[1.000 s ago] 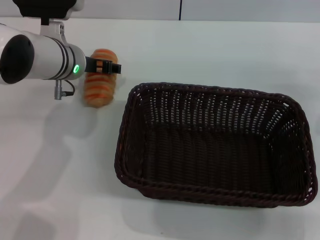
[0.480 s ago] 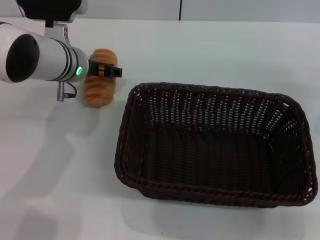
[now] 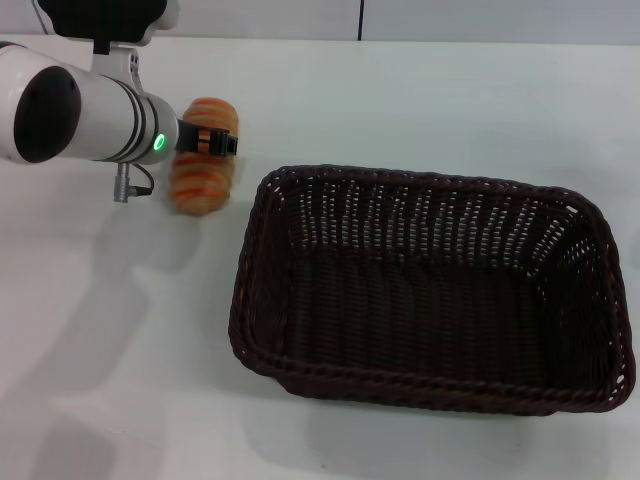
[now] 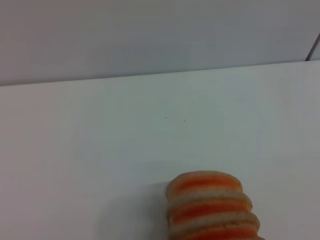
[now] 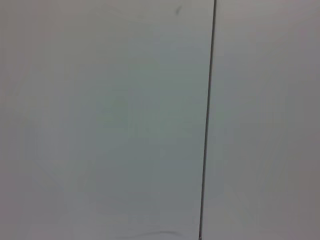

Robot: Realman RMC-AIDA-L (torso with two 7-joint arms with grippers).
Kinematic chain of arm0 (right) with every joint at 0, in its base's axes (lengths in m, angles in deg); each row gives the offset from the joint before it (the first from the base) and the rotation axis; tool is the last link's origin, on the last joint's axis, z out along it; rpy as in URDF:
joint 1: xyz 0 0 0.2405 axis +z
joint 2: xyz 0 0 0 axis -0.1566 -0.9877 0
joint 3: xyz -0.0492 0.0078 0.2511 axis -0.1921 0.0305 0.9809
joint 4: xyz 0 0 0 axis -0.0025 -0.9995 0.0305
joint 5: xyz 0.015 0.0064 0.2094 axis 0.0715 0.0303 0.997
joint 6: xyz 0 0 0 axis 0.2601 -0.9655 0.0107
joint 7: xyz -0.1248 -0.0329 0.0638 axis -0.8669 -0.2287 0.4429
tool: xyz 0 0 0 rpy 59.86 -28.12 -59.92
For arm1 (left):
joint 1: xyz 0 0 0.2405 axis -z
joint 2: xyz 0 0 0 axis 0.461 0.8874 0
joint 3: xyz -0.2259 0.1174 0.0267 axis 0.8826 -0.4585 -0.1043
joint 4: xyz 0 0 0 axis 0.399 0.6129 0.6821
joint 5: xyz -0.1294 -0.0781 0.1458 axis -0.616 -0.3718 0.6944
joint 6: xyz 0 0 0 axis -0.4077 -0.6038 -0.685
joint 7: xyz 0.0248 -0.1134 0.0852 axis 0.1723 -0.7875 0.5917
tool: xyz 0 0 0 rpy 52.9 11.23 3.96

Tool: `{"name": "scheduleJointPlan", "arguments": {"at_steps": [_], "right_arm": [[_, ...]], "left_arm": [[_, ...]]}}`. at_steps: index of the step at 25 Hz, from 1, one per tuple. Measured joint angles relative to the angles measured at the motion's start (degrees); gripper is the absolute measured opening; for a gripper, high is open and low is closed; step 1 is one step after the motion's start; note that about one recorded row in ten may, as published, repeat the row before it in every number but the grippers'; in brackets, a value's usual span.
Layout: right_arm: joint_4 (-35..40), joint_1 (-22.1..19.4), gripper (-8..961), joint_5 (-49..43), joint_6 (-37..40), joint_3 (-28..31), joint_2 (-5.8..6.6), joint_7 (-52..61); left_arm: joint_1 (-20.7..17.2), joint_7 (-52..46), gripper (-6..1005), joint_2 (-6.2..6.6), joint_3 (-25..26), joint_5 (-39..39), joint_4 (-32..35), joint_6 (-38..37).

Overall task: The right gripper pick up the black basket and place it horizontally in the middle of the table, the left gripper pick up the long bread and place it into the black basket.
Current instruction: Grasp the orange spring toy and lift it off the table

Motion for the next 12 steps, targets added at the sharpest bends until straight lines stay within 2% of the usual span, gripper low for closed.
{"name": "scheduleJointPlan", "arguments": {"at_steps": [7, 12], "right_arm": [[-0.1, -0.1, 695, 0.0, 0.1, 0.0, 0.0, 0.0], [-0.1, -0.2, 695, 0.0, 0.3, 0.0, 0.0, 0.0]], "left_arm": [[-0.2, 0.0, 568, 0.08, 0.3, 0.0, -0.2, -0.2], [-2.1, 1.6, 536, 0.41, 1.9, 0.0, -4.4, 0.7]]}}
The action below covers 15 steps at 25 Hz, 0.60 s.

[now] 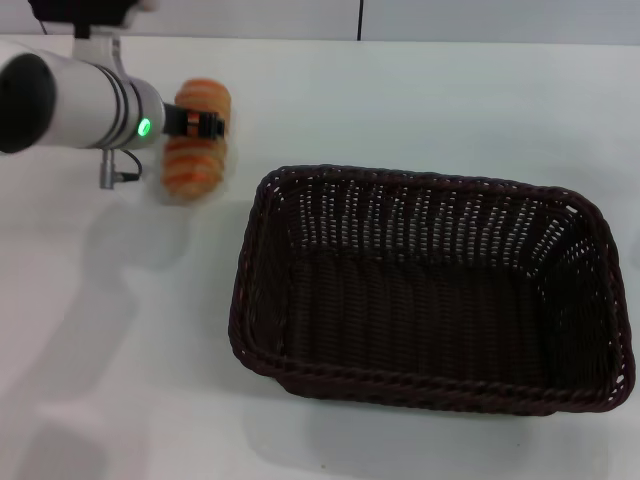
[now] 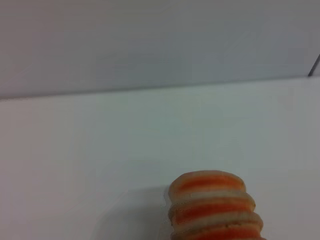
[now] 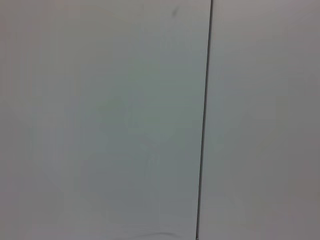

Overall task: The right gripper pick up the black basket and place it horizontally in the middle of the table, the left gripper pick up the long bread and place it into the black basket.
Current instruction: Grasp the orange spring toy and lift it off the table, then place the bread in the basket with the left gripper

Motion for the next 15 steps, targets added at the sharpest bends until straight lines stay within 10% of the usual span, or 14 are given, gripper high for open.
{"name": "scheduleJointPlan", "arguments": {"at_steps": [15], "right_arm": [[0.2, 0.6, 694, 0.0, -0.1, 1.2, 0.07, 0.0]], "left_arm": [[-4.2, 34.7, 410, 0.12, 24.2, -28.3, -19.9, 24.2]]}}
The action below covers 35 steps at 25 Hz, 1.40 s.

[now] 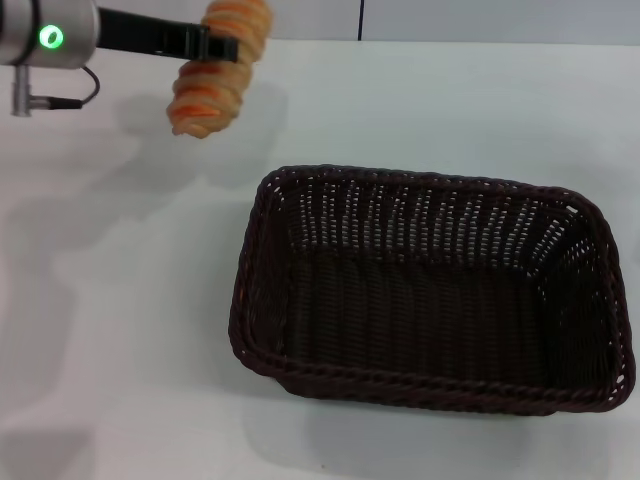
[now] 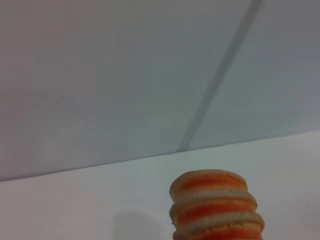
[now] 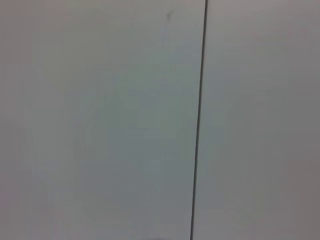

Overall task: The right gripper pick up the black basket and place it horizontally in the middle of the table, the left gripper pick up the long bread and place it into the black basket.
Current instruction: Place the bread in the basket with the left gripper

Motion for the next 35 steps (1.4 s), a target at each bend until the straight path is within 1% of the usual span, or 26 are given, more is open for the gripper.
{"name": "scheduleJointPlan", "arguments": {"at_steps": [1, 4, 5, 6, 7, 9, 11, 12, 17, 21, 25, 26, 30, 35], "right_arm": [[0.0, 0.1, 694, 0.0, 0.0, 0.3, 0.04, 0.0], [0.1, 0.3, 694, 0.0, 0.0, 0.7, 0.07, 0.0], [0.2, 0.5, 694, 0.0, -0.1, 1.0, 0.07, 0.0], [0.4, 0.7, 694, 0.0, -0.1, 1.3, 0.08, 0.0], [0.4, 0.7, 694, 0.0, -0.1, 1.3, 0.08, 0.0], [0.6, 0.9, 694, 0.0, -0.2, 1.8, 0.09, 0.0], [1.3, 1.6, 694, 0.0, -0.2, 2.5, 0.1, 0.0], [1.3, 1.6, 694, 0.0, -0.2, 2.5, 0.1, 0.0], [1.9, 2.3, 694, 0.0, -0.2, 3.0, 0.11, -0.1], [2.0, 2.4, 694, 0.0, -0.2, 3.5, 0.1, -0.2], [2.1, 2.5, 694, 0.0, -0.3, 3.6, 0.11, -0.2], [2.1, 2.5, 694, 0.0, -0.3, 3.7, 0.1, -0.2], [2.0, 2.5, 694, -0.2, -0.2, 3.5, 0.11, -0.2], [1.8, 2.3, 694, -0.3, -0.1, 3.3, 0.11, -0.2]], "left_arm": [[0.1, 2.6, 402, 0.0, 1.9, -2.5, -0.9, 3.3], [0.3, 6.3, 381, 0.08, 3.9, -6.0, -2.9, 9.2], [0.3, 7.2, 375, 0.11, 4.0, -6.8, -3.7, 11.1], [0.3, 8.8, 368, 0.09, 3.8, -8.5, -5.6, 15.2], [0.3, 8.8, 361, 0.09, 3.8, -8.5, -5.6, 15.2], [0.0, 9.5, 346, -0.02, 3.1, -10.7, -6.8, 17.9], [-0.4, 11.2, 332, -0.04, 1.4, -15.0, -7.1, 20.3], [-0.4, 11.2, 324, -0.04, 1.4, -15.0, -7.1, 20.3], [-0.3, 13.6, 287, -0.14, -2.0, -18.6, -5.7, 23.4], [-0.3, 14.4, 261, -0.21, -5.9, -21.2, -4.2, 24.3], [0.4, 16.2, 243, -0.4, -8.4, -23.8, -0.2, 23.9], [0.7, 17.2, 252, -0.46, -8.5, -25.3, 2.0, 23.3], [0.5, 18.6, 287, -0.44, -8.2, -27.8, 4.2, 22.0], [-0.3, 19.3, 398, -0.41, -8.0, -28.5, 3.8, 21.7]]}}
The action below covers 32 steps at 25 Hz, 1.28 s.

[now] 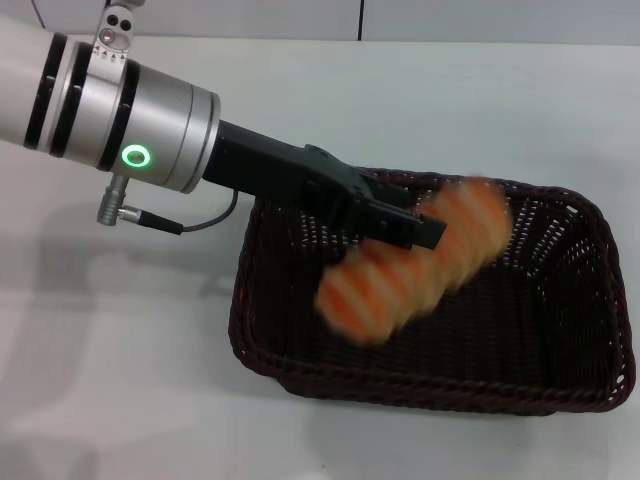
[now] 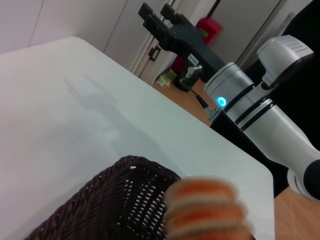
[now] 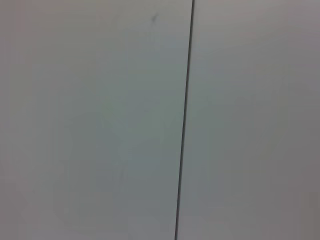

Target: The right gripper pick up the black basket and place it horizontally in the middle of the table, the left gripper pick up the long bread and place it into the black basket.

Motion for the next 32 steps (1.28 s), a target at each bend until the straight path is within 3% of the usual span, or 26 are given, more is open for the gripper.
{"name": "scheduleJointPlan", "arguments": {"at_steps": [6, 9, 10, 11, 12, 14, 18, 27, 32], "right_arm": [[-0.2, -0.1, 694, 0.0, 0.1, -0.1, 0.0, -0.2], [-0.2, -0.2, 695, 0.0, 0.3, -0.1, 0.0, -0.2], [-0.2, -0.2, 695, 0.1, 0.3, 0.0, 0.0, -0.2], [-0.2, -0.2, 695, 0.1, 0.3, 0.1, -0.01, -0.2], [-0.2, -0.2, 695, 0.2, 0.3, 0.2, -0.01, -0.2], [-0.2, -0.3, 695, 0.2, 0.3, 0.3, 0.0, -0.1], [-0.2, -0.3, 695, 0.2, 0.4, 0.3, -0.04, 0.0], [-0.4, -0.3, 695, 0.3, 0.0, 0.0, -0.16, 0.0], [-0.4, -0.2, 695, 0.3, -0.1, -0.1, -0.2, 0.0]], "left_arm": [[-2.2, 2.8, 532, -0.04, 0.7, -1.7, -1.9, -2.6], [-5.3, 6.6, 767, -0.06, 0.7, -3.2, -4.5, -8.2], [-6.7, 7.9, 787, -0.06, 0.8, -3.7, -5.2, -11.2], [-9.2, 11.2, 807, -0.07, 0.3, -4.8, -6.0, -17.9], [-9.2, 11.2, 828, -0.07, 0.3, -4.8, -6.0, -17.9], [-11.7, 15.5, 868, -0.12, -1.0, -6.2, -6.1, -26.3], [-14.6, 22.3, 863, -0.12, -5.3, -7.3, -4.8, -45.3], [-13.3, 27.6, 860, -0.08, -9.7, -7.3, 5.3, -80.5], [-12.6, 28.0, 860, 0.02, -16.5, -5.2, 11.0, -102.2]]}}
